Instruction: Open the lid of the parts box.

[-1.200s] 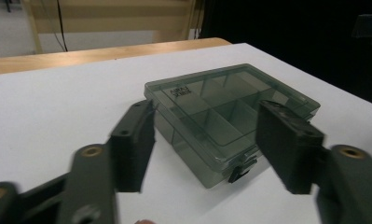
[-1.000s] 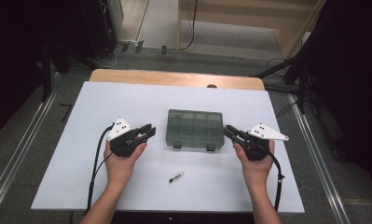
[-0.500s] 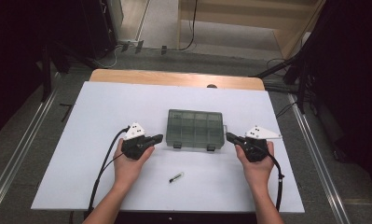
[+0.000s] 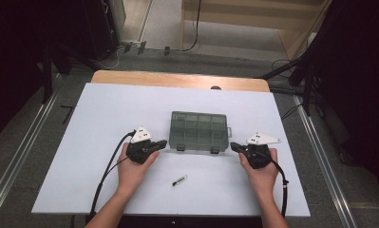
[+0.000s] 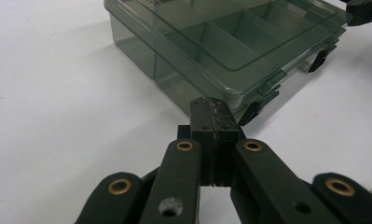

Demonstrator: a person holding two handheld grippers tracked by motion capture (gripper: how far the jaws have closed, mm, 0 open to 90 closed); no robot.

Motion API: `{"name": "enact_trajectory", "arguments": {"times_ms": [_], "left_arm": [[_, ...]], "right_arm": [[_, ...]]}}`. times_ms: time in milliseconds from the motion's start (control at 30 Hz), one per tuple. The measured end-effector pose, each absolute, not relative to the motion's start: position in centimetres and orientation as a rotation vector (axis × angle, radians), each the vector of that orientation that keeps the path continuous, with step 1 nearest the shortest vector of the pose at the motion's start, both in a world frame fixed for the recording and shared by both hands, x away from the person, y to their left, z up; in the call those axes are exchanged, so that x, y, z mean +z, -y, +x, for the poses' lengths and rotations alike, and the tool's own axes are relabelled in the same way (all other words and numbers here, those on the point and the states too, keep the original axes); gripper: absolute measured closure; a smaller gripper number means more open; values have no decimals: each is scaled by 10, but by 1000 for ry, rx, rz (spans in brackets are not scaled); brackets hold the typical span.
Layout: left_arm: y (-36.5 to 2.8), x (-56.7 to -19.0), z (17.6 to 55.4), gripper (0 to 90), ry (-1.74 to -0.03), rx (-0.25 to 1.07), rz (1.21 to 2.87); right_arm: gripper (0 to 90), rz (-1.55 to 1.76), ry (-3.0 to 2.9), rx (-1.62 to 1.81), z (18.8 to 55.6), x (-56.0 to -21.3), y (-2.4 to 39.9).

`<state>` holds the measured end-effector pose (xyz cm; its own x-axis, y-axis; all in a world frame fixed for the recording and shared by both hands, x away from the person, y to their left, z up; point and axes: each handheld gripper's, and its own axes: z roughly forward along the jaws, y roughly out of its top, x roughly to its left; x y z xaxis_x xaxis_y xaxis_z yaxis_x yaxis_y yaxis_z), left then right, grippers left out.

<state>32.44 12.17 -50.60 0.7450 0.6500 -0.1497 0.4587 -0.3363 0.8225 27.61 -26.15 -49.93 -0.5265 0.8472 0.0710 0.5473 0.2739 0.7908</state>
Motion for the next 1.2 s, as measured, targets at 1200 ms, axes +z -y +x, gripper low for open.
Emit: {"name": "enact_trajectory", "arguments": {"times_ms": [1200], "left_arm": [[-121, -506, 326, 900, -831, 203, 1976]], "right_arm": [[900, 1184, -2287, 1050, 275, -506, 255]]}}
